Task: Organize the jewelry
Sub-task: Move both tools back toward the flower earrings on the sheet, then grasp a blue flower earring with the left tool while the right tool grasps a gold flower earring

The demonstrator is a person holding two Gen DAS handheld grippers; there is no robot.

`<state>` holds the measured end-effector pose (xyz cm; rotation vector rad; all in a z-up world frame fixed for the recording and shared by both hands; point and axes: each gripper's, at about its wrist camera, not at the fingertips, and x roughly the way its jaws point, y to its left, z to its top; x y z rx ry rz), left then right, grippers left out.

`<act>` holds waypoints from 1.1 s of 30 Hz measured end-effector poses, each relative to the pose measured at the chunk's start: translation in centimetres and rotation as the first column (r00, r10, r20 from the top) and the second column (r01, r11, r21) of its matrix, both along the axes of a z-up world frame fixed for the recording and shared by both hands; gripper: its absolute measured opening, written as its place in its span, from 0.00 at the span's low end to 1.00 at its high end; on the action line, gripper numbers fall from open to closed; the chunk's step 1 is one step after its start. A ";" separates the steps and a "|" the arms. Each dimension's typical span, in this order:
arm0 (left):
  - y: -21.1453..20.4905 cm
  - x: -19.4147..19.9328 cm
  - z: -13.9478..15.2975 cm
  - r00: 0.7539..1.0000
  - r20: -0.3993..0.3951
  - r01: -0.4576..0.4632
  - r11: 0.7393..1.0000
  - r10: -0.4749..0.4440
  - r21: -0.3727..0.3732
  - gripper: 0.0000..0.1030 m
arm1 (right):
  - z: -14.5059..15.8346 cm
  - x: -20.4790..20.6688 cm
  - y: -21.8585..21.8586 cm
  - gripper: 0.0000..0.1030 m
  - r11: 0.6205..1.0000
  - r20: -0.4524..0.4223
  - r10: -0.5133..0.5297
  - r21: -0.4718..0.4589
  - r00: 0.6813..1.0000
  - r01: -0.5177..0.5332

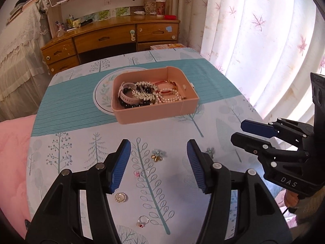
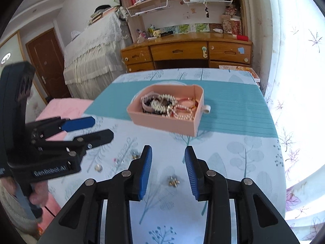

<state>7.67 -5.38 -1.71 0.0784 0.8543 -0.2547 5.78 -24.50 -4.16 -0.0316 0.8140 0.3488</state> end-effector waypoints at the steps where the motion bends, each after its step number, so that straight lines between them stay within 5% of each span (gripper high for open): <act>1: 0.1 0.0 -0.4 1.000 -0.003 0.002 1.000 -0.002 0.005 0.53 | -0.5 -0.1 -0.1 0.33 1.000 -0.008 0.007 -0.005 1.000 -0.007; 15: 1.5 2.9 -8.0 0.992 -0.129 0.014 0.999 -0.009 0.037 0.53 | -8.2 0.3 0.2 0.33 0.990 -0.088 0.094 -0.101 0.992 -0.103; 29: 0.9 5.6 -10.0 0.983 -0.172 0.061 0.998 -0.057 0.017 0.53 | -9.5 3.2 3.5 0.33 0.966 -0.090 0.175 -0.176 0.980 -0.189; 33: 0.6 6.2 -10.0 0.984 -0.166 0.069 0.997 -0.065 0.019 0.40 | -9.7 3.9 3.7 0.29 0.967 -0.094 0.188 -0.159 0.978 -0.201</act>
